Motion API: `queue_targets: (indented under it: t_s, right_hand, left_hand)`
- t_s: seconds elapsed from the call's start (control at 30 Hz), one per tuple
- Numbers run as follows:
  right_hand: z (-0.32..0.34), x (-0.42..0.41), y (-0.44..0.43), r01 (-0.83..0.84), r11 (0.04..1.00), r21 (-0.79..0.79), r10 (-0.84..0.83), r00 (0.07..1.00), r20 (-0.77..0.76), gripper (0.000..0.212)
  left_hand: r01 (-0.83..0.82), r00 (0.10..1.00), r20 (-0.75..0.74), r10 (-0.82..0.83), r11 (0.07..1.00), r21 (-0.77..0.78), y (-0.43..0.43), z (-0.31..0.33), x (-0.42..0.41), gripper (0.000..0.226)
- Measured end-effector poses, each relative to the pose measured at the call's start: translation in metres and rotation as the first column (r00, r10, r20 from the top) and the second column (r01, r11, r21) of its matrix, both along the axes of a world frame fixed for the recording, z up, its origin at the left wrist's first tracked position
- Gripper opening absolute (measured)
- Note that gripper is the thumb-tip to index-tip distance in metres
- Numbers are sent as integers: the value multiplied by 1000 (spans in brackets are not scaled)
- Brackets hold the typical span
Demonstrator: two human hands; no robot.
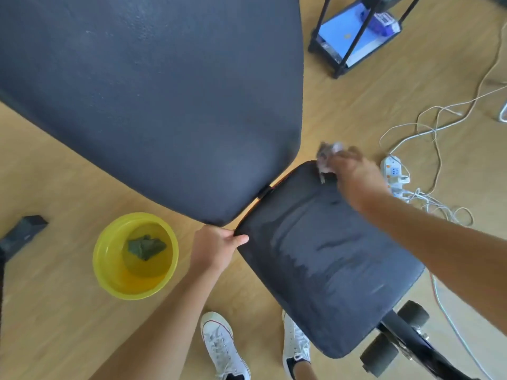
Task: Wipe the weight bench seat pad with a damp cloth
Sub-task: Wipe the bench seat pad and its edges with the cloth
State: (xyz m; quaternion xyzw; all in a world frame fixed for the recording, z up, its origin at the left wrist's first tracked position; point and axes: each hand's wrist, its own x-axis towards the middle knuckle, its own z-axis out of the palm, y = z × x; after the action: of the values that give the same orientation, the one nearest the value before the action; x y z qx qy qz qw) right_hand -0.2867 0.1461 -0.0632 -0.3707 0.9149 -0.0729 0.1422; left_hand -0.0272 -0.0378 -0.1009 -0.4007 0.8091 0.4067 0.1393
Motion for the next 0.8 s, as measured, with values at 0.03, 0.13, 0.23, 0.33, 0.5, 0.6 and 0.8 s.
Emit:
queue_targets:
  t_s: [0.03,0.13,0.23,0.33,0.5,0.6,0.8]
  right_hand:
    - [4,-24,8,278,960,31,-280,957,77,25]
    - [-11,-18,21,645,762,53,-623,708,333,27]
    - [-18,5,35,685,728,23,-644,673,365,28]
    - [-11,-7,79,674,720,164,-682,645,344,36]
    - [-4,-30,-6,583,805,107,-569,708,418,55]
    - [-10,-28,-69,533,846,-10,-459,737,496,37]
    - [7,-1,24,638,770,-21,-570,702,426,22]
  left_hand:
    - [7,1000,10,-7,1000,-4,0,0,0,59]
    - [38,998,41,-39,999,12,-1,2,-4,64]
    - [52,997,65,-51,999,-15,-1,6,-8,53]
    - [22,997,77,-21,1000,-7,4,8,-12,53]
    - [-41,994,106,39,999,15,4,11,-14,39]
    - [-29,992,127,26,999,25,1,9,-16,41]
    - [-62,990,133,54,997,53,2,10,-16,36]
